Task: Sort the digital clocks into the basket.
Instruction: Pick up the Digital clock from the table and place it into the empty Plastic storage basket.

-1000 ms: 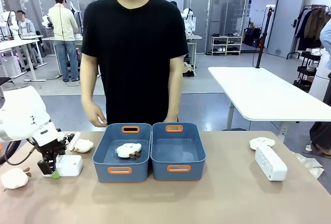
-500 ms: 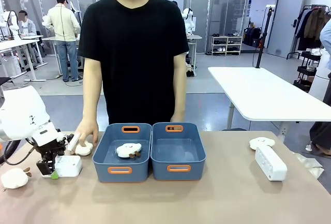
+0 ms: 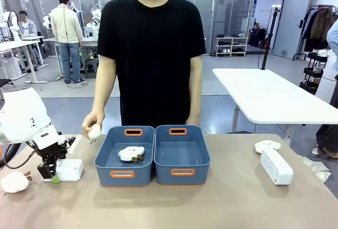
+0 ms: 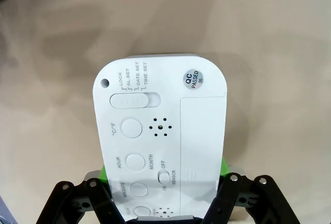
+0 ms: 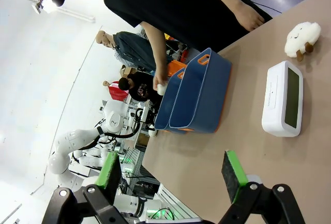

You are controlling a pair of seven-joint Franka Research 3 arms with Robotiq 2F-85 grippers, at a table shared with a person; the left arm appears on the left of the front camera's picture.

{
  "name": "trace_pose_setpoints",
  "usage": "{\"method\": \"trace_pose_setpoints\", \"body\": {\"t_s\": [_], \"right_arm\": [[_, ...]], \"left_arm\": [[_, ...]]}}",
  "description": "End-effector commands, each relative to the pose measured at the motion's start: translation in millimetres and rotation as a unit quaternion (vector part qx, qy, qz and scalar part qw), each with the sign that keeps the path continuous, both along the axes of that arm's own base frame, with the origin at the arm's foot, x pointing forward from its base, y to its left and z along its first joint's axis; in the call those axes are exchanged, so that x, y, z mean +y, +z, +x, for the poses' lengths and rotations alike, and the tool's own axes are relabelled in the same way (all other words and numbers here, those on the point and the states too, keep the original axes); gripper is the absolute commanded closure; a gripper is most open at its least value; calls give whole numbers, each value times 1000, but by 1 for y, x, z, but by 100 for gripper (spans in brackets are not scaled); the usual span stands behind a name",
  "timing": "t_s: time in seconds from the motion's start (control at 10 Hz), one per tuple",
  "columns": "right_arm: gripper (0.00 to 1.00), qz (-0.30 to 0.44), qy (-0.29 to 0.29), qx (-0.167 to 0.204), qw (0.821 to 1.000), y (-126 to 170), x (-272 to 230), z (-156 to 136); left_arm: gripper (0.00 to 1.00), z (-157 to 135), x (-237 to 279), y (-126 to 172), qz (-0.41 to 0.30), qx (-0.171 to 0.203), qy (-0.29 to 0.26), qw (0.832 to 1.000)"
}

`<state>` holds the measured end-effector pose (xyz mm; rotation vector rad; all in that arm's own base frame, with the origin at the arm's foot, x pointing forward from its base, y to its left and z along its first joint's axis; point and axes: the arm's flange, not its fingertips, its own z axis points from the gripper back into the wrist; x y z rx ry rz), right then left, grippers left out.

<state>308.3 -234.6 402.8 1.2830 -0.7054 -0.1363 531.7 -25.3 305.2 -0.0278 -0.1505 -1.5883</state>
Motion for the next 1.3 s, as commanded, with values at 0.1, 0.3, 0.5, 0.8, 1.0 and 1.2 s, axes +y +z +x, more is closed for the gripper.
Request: {"method": "trace_pose_setpoints", "body": {"t_s": [0.1,0.3,0.5,0.8,1.0,1.2], "right_arm": [[0,4,0,-4,1000,1,0,-1],[0,4,0,-4,1000,1,0,-1],[0,4,0,-4,1000,1,0,-1],[0,4,0,-4,1000,1,0,-1],[0,4,0,-4,1000,1,0,-1],[0,4,0,-4,1000,1,0,-1]], "left_arm": [[80,1,0,0,-3,-6,5,1000],[80,1,0,0,-3,-6,5,1000],[80,1,0,0,-3,-6,5,1000],[80,1,0,0,-3,-6,5,1000],[80,1,0,0,-3,-6,5,1000],[80,1,0,0,-3,-6,5,1000]]}}
